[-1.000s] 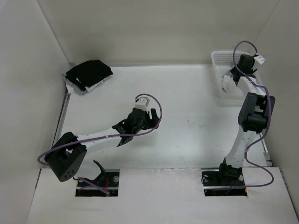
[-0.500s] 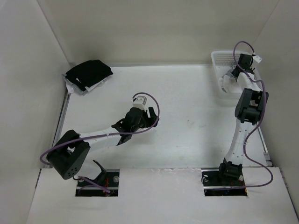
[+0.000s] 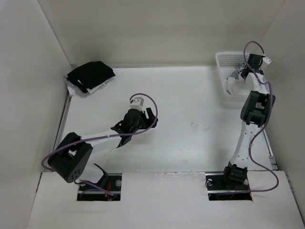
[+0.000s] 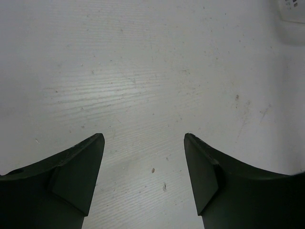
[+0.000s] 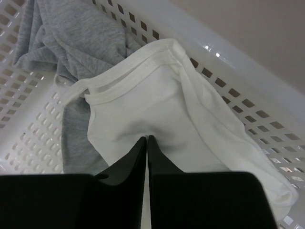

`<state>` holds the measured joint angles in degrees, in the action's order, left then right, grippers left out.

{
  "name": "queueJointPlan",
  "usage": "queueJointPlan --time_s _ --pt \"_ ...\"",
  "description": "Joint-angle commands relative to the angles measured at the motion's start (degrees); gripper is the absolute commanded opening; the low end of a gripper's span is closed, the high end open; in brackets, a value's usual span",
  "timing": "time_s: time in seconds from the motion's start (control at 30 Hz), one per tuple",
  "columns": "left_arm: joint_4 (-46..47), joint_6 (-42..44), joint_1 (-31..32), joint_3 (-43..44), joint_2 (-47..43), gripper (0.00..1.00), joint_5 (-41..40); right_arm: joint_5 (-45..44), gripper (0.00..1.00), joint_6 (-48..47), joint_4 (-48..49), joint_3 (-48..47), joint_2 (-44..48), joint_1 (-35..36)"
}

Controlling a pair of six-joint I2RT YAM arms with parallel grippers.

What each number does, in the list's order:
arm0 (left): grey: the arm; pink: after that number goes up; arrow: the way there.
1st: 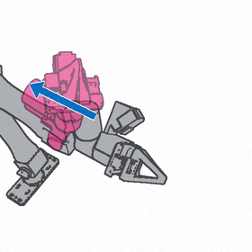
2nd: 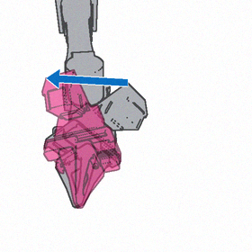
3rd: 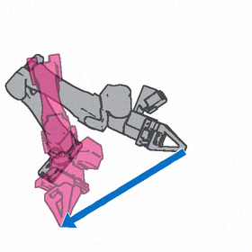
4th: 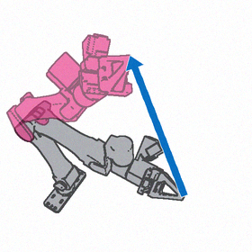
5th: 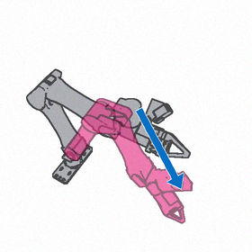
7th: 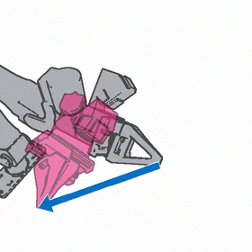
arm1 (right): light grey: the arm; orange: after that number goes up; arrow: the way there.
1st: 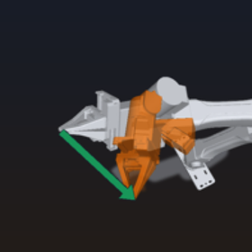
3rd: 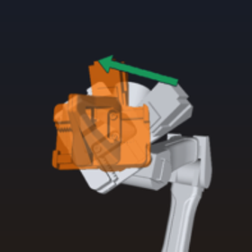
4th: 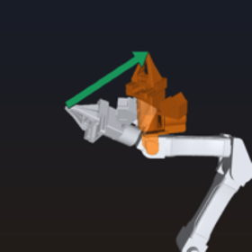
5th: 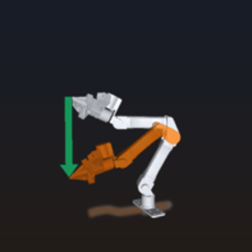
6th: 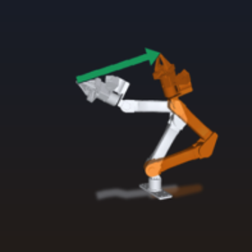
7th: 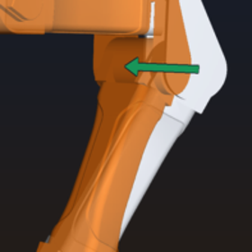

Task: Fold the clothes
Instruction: Grab the tank top from the pile, then move the tank top to the center of the board

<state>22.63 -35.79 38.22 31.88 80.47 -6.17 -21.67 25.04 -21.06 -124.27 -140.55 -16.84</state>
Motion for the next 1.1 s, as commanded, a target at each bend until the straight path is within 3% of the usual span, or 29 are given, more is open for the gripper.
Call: queueJointPlan --time_s 0.0,0.2,0.37,0.5,0.77,0.83,0.97,1.07 --pt "4.2 -0.9 -0.2 -0.1 0.4 0.67 1.7 1.4 0.04 0.1 3.5 1.9 2.0 0.0" --pt "4.5 -0.9 -0.2 0.1 0.6 0.67 1.9 2.2 0.0 1.0 16.5 15.7 15.3 0.3" --pt "4.6 -0.9 -0.1 0.0 -0.7 0.66 2.3 4.2 0.0 3.2 25.5 29.3 33.9 3.6" --pt "4.1 -0.9 0.0 -0.6 -4.6 0.66 1.9 5.4 0.0 4.2 28.8 38.4 51.3 10.8" --pt "-1.6 -1.7 -0.5 -0.9 -15.4 0.65 0.9 5.5 0.01 3.4 26.0 45.9 73.6 26.4" --pt "-5.0 -1.5 -1.5 -0.8 -21.1 0.64 -1.6 5.6 0.01 2.6 23.9 46.3 79.2 33.4" --pt "-11.3 -1.9 -3.5 0.0 -29.3 0.65 -6.6 4.7 0.03 1.1 21.6 46.2 84.6 46.3" --pt "-12.6 -2.3 -3.5 0.0 -30.7 0.65 -7.7 4.5 0.03 1.9 21.1 48.2 83.7 49.9"
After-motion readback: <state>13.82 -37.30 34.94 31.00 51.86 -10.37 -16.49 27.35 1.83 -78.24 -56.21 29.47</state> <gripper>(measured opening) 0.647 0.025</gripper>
